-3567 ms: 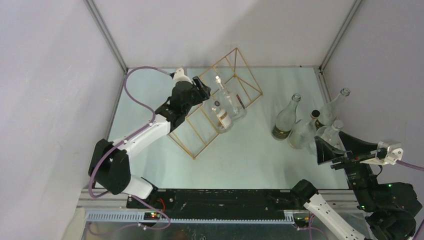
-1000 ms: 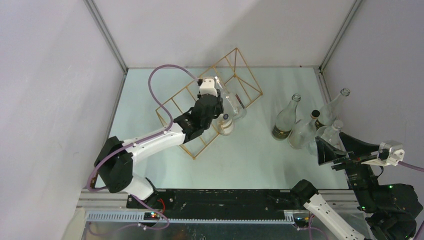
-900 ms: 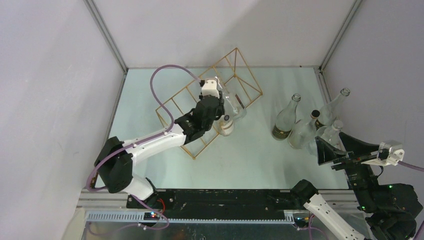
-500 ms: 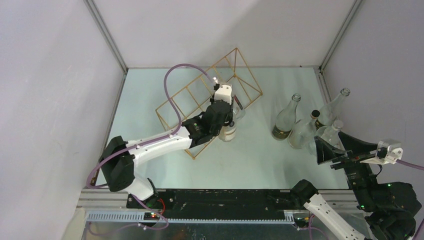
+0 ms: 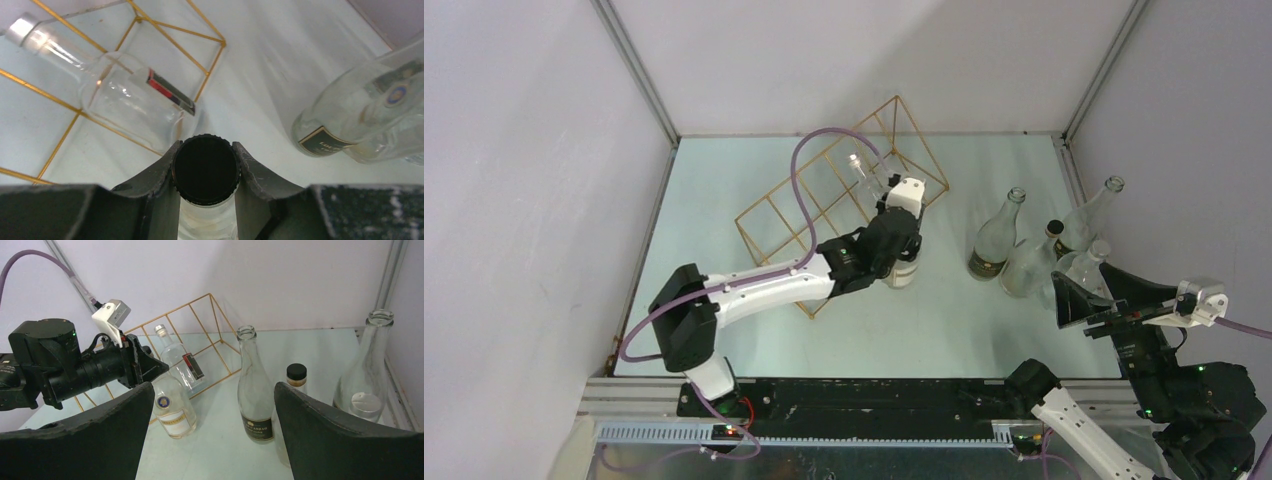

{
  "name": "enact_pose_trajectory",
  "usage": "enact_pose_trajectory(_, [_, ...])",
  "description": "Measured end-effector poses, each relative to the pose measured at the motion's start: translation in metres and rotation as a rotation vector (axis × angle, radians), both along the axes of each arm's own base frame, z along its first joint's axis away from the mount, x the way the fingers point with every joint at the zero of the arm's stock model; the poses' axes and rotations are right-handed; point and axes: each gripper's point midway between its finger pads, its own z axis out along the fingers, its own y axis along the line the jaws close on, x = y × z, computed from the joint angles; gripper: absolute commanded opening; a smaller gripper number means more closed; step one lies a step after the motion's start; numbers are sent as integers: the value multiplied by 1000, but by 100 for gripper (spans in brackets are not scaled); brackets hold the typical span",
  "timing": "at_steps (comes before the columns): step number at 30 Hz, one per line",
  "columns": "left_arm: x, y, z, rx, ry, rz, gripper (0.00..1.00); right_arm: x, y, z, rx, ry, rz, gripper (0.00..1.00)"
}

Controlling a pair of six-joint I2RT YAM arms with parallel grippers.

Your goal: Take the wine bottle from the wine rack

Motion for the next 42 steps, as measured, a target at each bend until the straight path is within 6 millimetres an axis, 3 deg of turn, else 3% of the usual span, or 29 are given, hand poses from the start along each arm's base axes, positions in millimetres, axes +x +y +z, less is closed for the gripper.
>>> enact_pose_trajectory(9, [-17, -44, 1, -12, 2, -81, 0, 0, 0, 0, 0, 0, -1, 92])
enact_pose_trajectory(23, [-46, -109, -17, 0, 24, -207, 0, 1, -3, 0, 3, 2, -20, 92])
enact_pose_trajectory(36, [-75, -153, -16, -24, 3, -298, 0, -3, -22, 1, 45, -12, -98, 92])
enact_pose_trajectory(42, [-77, -166, -16, -28, -42, -321, 0, -3, -25, 0, 52, -7, -112, 92])
